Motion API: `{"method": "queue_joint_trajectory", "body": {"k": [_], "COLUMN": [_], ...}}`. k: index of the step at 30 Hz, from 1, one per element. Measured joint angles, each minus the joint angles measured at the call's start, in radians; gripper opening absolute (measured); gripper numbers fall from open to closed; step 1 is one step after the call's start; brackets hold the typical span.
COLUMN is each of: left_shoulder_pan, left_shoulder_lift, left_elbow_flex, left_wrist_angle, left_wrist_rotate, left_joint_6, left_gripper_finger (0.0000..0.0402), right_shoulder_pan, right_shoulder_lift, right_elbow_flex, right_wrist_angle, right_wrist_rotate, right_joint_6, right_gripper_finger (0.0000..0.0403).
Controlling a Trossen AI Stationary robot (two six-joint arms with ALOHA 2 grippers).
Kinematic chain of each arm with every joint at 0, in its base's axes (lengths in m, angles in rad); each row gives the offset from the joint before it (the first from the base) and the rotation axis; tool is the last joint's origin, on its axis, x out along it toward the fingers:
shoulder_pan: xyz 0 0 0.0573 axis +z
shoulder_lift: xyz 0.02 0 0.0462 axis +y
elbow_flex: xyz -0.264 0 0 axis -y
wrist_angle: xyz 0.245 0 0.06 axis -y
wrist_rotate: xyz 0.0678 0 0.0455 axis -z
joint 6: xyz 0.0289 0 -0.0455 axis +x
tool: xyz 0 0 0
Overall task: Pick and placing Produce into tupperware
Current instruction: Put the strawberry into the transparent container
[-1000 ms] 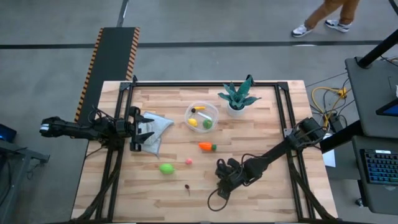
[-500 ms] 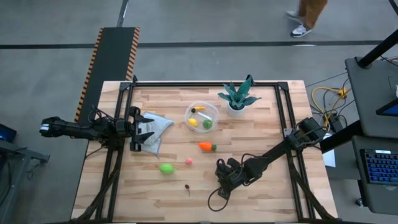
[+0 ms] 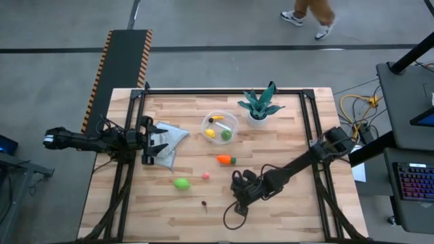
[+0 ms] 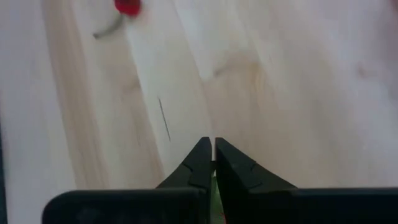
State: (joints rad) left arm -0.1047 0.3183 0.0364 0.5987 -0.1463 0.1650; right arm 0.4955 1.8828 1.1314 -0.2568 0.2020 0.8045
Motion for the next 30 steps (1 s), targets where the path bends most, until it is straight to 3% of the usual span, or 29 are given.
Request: {"method": "queue_joint_trajectory", "body": {"k": [30], "left_shoulder_pan": [0.000], "left_shoulder_lift": [0.000], "left_elbow_flex": [0.000], "left_wrist_angle": [0.000], "left_wrist_rotate": [0.000], "left_joint_6": [0.000], "left_gripper_finger": [0.0231], "right_shoulder_pan": [-0.422], "right_shoulder_lift": [0.000], "right_elbow_flex": [0.291], "right_wrist_angle": [0.003], "right_wrist_rotate": [0.008], "right_joint_6": [-0.754], "right_gripper_finger": [0.0009]}}
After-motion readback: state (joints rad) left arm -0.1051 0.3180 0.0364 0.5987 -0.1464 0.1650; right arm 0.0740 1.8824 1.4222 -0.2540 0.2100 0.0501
